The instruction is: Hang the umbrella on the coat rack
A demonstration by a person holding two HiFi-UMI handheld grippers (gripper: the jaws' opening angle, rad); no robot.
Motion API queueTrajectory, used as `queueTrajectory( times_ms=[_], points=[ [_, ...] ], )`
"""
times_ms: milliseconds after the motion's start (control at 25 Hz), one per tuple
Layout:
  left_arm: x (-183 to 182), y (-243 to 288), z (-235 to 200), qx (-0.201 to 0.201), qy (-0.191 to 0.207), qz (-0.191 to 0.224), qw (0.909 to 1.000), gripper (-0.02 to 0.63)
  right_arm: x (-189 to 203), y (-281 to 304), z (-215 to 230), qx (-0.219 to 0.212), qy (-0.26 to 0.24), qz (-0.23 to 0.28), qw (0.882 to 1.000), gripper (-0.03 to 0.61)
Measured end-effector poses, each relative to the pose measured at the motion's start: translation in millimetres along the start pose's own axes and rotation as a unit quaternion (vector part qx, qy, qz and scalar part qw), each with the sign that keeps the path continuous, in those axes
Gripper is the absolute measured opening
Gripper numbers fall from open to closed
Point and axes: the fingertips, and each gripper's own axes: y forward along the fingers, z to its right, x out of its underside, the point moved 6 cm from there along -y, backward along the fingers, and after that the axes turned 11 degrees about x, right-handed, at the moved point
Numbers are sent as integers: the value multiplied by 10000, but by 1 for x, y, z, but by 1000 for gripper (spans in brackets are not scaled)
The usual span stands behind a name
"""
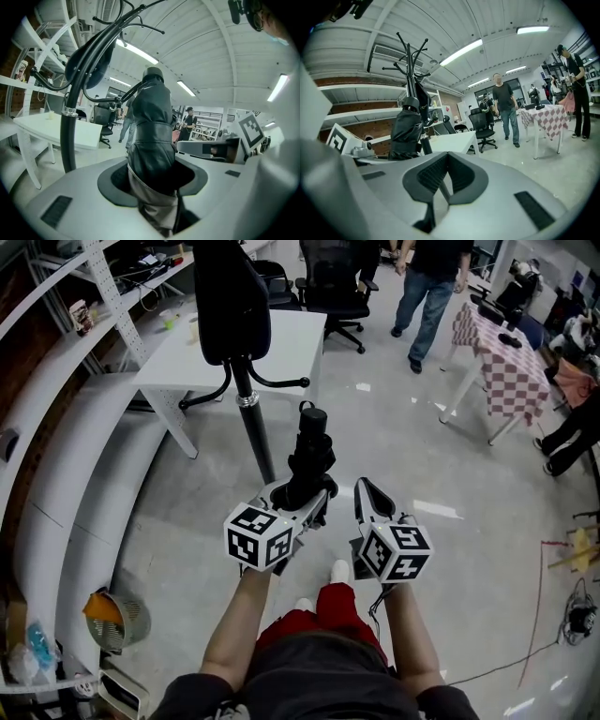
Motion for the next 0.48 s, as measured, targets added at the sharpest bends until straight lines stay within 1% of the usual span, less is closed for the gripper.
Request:
queueTrajectory(
  times_ms=[200, 480],
  points=[
    [-10, 26, 7, 219, 146, -101, 9996, 193, -11, 3, 20, 162, 85, 98, 9998, 17],
    [-35, 62, 3, 378, 233, -111, 9990, 193, -34, 21, 39, 187, 113, 167, 9996, 17]
  ],
)
